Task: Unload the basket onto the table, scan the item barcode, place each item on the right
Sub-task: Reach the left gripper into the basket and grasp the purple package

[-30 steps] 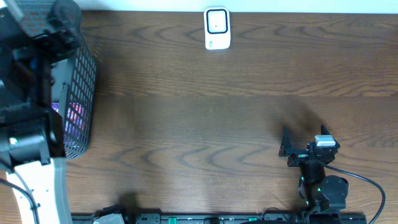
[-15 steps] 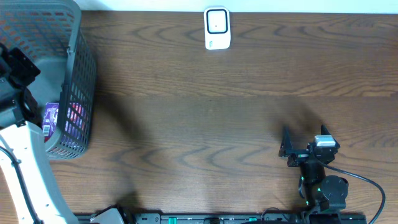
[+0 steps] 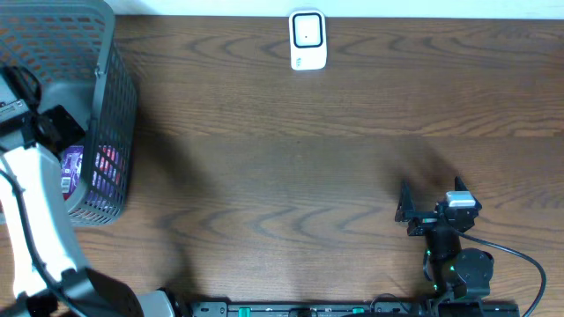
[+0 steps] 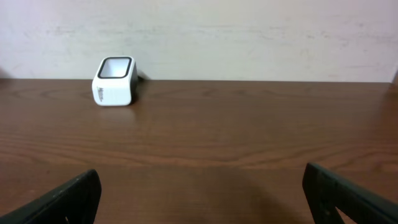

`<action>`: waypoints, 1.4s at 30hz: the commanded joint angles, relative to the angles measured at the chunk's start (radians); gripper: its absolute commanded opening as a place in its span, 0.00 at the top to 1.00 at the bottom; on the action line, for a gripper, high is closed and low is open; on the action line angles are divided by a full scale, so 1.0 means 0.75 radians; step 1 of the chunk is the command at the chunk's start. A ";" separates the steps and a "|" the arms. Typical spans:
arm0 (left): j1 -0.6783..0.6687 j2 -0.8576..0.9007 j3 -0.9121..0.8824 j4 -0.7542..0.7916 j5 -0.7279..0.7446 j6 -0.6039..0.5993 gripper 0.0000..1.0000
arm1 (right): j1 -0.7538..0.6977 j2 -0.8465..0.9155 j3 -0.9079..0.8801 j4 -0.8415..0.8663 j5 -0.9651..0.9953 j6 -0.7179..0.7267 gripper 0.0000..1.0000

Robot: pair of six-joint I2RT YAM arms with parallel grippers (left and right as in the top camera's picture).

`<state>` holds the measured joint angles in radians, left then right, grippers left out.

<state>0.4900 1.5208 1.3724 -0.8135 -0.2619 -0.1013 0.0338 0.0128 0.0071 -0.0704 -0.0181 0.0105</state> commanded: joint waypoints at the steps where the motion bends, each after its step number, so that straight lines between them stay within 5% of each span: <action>1: 0.006 0.084 0.008 -0.031 -0.016 -0.011 0.02 | -0.006 -0.006 -0.003 -0.006 0.008 0.004 0.01; 8: 0.006 0.278 0.008 -0.086 0.207 -0.011 0.02 | -0.006 -0.006 -0.003 -0.006 0.008 0.004 0.01; 25: 0.006 0.593 0.008 -0.177 0.405 0.008 0.03 | -0.006 -0.006 -0.003 -0.006 0.008 0.004 0.01; 32: 0.006 0.695 0.008 -0.166 0.405 0.009 0.88 | -0.006 -0.006 -0.003 -0.006 0.008 0.004 0.01; 42: 0.006 0.598 0.110 -0.207 0.406 -0.053 0.93 | -0.006 -0.006 -0.003 -0.006 0.008 0.004 0.01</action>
<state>0.5003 1.9263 1.4582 -0.9524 -0.0219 -0.1070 0.0338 0.0128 0.0071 -0.0708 -0.0181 0.0105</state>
